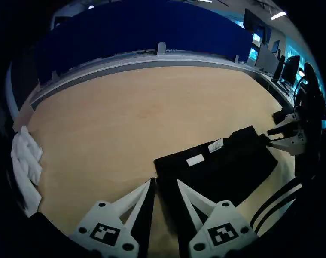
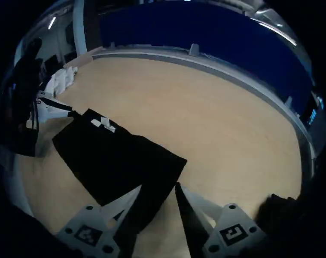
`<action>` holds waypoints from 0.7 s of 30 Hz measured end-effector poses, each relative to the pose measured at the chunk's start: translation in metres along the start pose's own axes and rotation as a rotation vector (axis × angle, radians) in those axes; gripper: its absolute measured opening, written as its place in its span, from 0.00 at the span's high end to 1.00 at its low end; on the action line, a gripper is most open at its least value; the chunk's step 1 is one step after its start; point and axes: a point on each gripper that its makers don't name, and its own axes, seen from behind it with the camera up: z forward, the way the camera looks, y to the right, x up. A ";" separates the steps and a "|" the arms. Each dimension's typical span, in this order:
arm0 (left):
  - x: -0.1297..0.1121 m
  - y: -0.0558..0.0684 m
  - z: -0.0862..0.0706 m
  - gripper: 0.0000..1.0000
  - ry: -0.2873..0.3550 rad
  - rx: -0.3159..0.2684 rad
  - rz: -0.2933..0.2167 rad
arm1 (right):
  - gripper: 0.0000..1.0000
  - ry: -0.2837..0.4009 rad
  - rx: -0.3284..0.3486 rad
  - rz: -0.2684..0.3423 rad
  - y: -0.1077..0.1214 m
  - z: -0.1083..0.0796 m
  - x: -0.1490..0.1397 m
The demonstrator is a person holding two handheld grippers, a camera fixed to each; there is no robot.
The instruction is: Fold towel
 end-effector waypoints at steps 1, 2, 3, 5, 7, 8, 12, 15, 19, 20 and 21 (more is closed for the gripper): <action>0.001 0.000 0.000 0.67 0.002 0.002 0.001 | 0.39 0.000 -0.007 -0.002 0.002 0.001 0.000; 0.002 -0.001 0.000 0.64 0.003 0.005 0.003 | 0.36 0.000 -0.014 -0.004 0.003 0.002 0.000; 0.003 -0.002 0.001 0.61 0.006 0.008 0.002 | 0.34 0.001 -0.025 -0.004 0.006 0.003 0.001; 0.005 -0.004 0.001 0.54 0.010 0.013 0.002 | 0.32 0.004 -0.044 -0.004 0.010 0.005 0.002; 0.007 -0.008 0.003 0.47 0.012 0.028 0.004 | 0.25 0.010 -0.069 0.000 0.016 0.007 0.005; 0.008 -0.010 0.003 0.44 0.013 0.035 0.005 | 0.21 0.013 -0.081 0.002 0.018 0.008 0.006; 0.011 -0.019 0.003 0.32 0.020 0.064 0.014 | 0.07 0.041 -0.127 0.013 0.029 0.007 0.016; 0.013 -0.023 0.003 0.18 0.023 0.083 0.017 | 0.03 0.058 -0.155 0.023 0.035 0.005 0.022; 0.014 -0.025 0.001 0.11 0.025 0.091 0.006 | 0.02 0.077 -0.174 0.043 0.041 0.002 0.026; 0.014 -0.025 0.001 0.09 0.025 0.090 0.002 | 0.02 0.081 -0.176 0.049 0.041 0.002 0.027; 0.014 -0.025 0.000 0.09 0.027 0.090 -0.002 | 0.02 0.083 -0.177 0.054 0.042 0.001 0.027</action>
